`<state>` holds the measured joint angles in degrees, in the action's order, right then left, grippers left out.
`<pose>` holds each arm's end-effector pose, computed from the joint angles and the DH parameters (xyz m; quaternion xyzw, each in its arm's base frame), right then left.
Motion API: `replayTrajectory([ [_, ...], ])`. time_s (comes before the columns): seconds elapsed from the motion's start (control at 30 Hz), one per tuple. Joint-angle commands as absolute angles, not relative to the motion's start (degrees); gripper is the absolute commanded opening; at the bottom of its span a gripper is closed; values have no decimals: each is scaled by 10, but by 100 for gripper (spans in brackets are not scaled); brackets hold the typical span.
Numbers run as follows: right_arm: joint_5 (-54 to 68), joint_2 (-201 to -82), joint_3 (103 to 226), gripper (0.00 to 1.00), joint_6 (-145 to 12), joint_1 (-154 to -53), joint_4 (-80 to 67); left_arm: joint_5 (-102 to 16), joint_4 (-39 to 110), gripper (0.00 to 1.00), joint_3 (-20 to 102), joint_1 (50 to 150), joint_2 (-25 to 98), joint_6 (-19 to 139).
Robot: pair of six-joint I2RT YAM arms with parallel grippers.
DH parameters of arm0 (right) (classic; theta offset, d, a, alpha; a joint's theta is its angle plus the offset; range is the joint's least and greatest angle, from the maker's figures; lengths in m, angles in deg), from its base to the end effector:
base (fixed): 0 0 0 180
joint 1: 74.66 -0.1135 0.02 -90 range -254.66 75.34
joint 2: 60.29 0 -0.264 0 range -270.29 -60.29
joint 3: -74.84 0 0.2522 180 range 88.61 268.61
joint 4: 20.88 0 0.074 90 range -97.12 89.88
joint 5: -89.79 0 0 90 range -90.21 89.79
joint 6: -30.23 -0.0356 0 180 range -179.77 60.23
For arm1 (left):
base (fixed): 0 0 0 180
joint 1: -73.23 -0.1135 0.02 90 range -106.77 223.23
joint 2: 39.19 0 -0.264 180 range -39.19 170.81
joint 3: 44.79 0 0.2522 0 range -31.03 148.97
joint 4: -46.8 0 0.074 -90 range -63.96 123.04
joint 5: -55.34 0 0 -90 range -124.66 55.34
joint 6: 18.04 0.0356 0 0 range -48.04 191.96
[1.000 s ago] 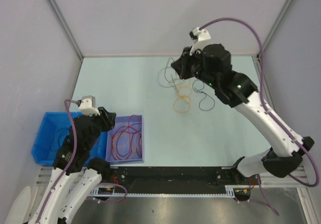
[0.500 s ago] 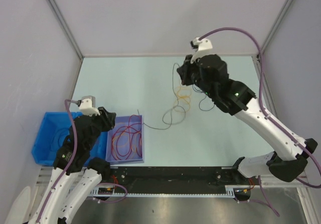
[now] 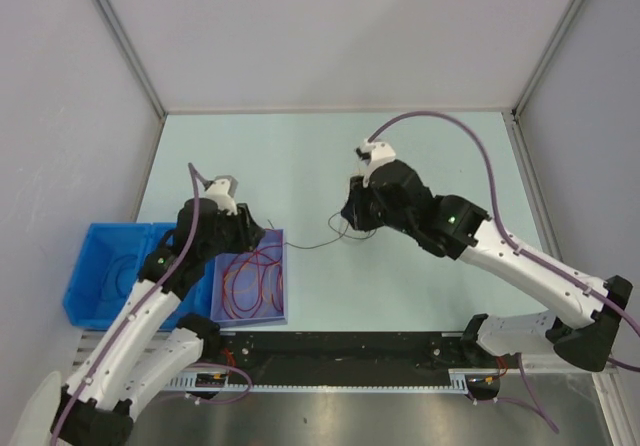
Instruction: Untangle the cables
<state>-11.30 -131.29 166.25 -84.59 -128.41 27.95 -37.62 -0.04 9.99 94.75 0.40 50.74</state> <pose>0.1629 0.2106 0.3992 -0.1657 0.8403 0.2584 0.4469 0.1418 -0.0579 0.2903 0.0149 0.8728 -0.1986 0.4456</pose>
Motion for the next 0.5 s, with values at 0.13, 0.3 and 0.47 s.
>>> replayTrajectory([
  [0.13,-191,-1241,1572,78,-955,-1301,345,-373,80,50,157,1064,105,472],
  [0.3,-212,-1223,1548,78,-979,-1258,343,-363,113,55,199,1106,220,473],
  [0.47,-213,-1230,1502,76,-1010,-1238,338,-348,148,64,230,1136,308,479],
])
